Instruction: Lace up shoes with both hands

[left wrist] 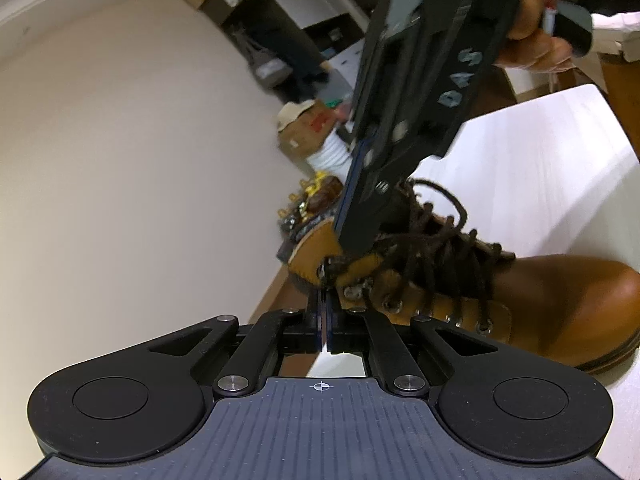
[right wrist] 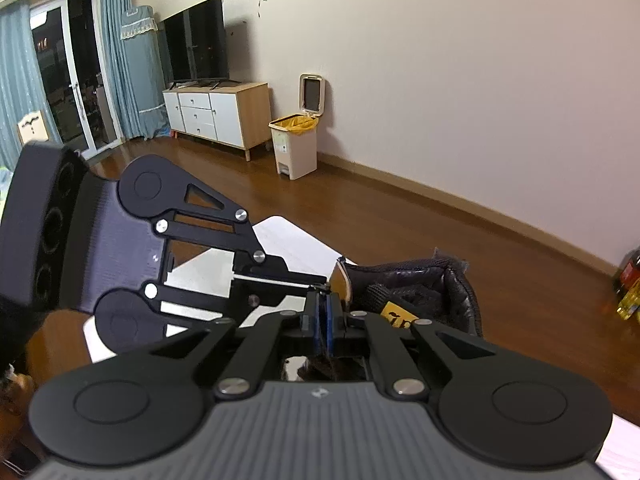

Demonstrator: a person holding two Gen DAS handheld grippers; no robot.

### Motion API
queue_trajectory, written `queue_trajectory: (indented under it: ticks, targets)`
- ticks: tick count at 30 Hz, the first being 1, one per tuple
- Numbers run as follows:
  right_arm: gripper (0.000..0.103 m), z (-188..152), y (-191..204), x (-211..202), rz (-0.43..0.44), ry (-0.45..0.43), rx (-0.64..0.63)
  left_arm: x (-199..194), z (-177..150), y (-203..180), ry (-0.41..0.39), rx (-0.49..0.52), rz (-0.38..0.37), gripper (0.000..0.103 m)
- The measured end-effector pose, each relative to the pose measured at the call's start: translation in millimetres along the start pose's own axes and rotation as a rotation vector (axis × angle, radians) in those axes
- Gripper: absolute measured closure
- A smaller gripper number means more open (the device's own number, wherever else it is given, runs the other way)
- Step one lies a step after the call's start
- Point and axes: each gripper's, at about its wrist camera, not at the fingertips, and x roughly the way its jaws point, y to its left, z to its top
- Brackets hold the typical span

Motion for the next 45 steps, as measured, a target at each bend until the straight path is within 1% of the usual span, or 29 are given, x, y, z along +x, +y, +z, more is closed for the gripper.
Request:
queue_trajectory:
  ticks: [2, 6, 9, 11, 14, 15, 17, 19, 20, 24, 27, 29, 31, 32, 36, 38, 40, 44, 45]
  targets:
    - [0.094, -1, 11, -1, -0.029, -0.003, -0.057, 2, -5, -1, 0.003, -0.030, -0.001, 0.102]
    - [0.093, -3, 25, 2, -0.059, 0.002, -0.123, 3, -10, -4, 0.009, -0.042, -0.006, 0.102]
    - [0.094, -4, 34, 5, -0.078, 0.009, -0.162, 3, -14, -5, 0.016, -0.057, -0.004, 0.102]
    - [0.100, -5, 41, 4, -0.099, 0.005, -0.182, 2, -16, -5, 0.021, -0.063, -0.007, 0.102]
    - [0.100, -6, 44, 1, -0.111, -0.008, -0.191, -2, -19, -6, 0.015, -0.082, 0.001, 0.100]
    - [0.100, -5, 45, 1, -0.108, -0.007, -0.191, -3, -20, -6, 0.010, -0.090, 0.006, 0.095]
    - [0.100, -3, 46, 2, -0.104, -0.003, -0.192, -7, -21, -1, -0.014, -0.130, 0.022, 0.093]
    - [0.100, -5, 45, 1, -0.102, -0.001, -0.192, -9, -20, 1, -0.029, -0.144, 0.035, 0.077]
    - [0.100, -6, 45, 0, -0.101, 0.000, -0.192, -11, -19, 4, -0.042, -0.154, 0.043, 0.075]
    - [0.100, -6, 47, 0, -0.099, 0.001, -0.190, -7, -14, 5, -0.041, -0.144, 0.027, 0.075]
    - [0.100, -7, 45, 0, -0.096, 0.000, -0.189, -3, -10, 6, -0.038, -0.135, 0.013, 0.076]
    - [0.100, -7, 44, 0, -0.094, -0.002, -0.189, -1, -8, 7, -0.036, -0.129, 0.004, 0.080]
    - [0.100, -7, 44, 0, -0.096, -0.003, -0.192, 1, -5, 7, -0.035, -0.123, -0.005, 0.095]
    - [0.100, -7, 43, -1, -0.096, -0.004, -0.191, 3, -4, 8, -0.034, -0.120, -0.009, 0.098]
    - [0.100, -6, 39, -1, -0.094, -0.008, -0.186, 7, 1, 9, -0.030, -0.108, -0.027, 0.102]
    - [0.100, -6, 37, -1, -0.090, -0.013, -0.173, 13, -5, 10, 0.025, -0.112, 0.013, 0.102]
    - [0.099, -7, 34, -5, -0.078, -0.020, -0.156, 13, -19, 10, 0.100, -0.112, 0.037, 0.102]
    - [0.098, -11, 31, -16, -0.110, -0.059, -0.135, 15, -45, 2, 0.190, -0.146, 0.028, 0.103]
    - [0.098, -13, 28, -21, -0.130, -0.081, -0.115, 16, -50, -2, 0.212, -0.145, 0.024, 0.103]
